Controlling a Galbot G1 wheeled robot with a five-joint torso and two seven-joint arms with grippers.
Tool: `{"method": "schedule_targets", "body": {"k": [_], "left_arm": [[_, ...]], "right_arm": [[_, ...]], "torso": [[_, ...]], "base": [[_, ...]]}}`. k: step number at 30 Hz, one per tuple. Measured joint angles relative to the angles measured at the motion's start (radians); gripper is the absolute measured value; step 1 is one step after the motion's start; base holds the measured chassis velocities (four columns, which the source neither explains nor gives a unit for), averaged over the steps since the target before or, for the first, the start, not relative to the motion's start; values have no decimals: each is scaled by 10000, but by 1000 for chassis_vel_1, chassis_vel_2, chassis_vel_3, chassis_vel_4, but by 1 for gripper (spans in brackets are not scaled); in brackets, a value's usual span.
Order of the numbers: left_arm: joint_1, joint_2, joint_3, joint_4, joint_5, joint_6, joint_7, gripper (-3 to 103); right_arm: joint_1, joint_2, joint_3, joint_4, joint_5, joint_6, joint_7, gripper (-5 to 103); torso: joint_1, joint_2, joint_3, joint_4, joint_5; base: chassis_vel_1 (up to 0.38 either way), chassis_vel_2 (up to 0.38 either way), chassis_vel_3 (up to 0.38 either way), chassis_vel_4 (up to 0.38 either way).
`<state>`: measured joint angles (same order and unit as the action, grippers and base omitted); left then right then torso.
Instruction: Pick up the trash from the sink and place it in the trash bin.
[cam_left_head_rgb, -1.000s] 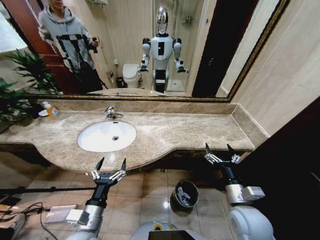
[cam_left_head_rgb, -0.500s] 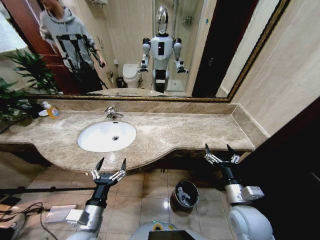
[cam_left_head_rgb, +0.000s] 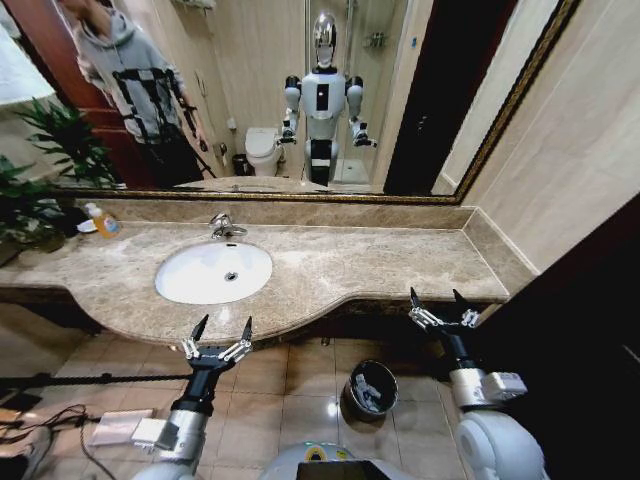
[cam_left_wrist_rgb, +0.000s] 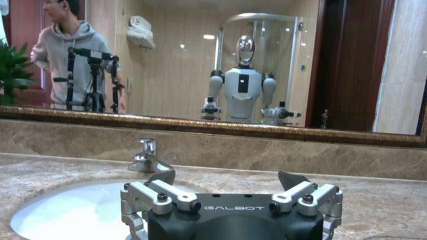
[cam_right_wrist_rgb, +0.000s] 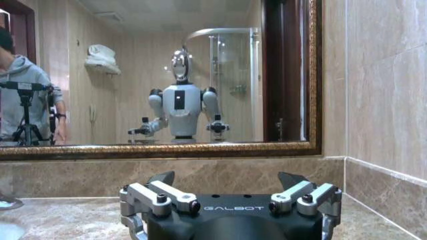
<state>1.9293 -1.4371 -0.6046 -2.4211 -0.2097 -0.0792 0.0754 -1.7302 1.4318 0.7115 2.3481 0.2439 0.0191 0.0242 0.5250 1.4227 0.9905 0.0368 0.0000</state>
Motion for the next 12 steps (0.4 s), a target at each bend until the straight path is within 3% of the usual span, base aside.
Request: {"method": "schedule_targets", "body": {"k": [12], "left_arm": [[0, 0, 0, 1, 0, 0, 0, 100]], "right_arm": [[3, 0, -1, -9, 3, 11, -5, 100]], "torso": [[0, 0, 0, 0, 0]], "base": [[0, 0, 0, 0]]}}
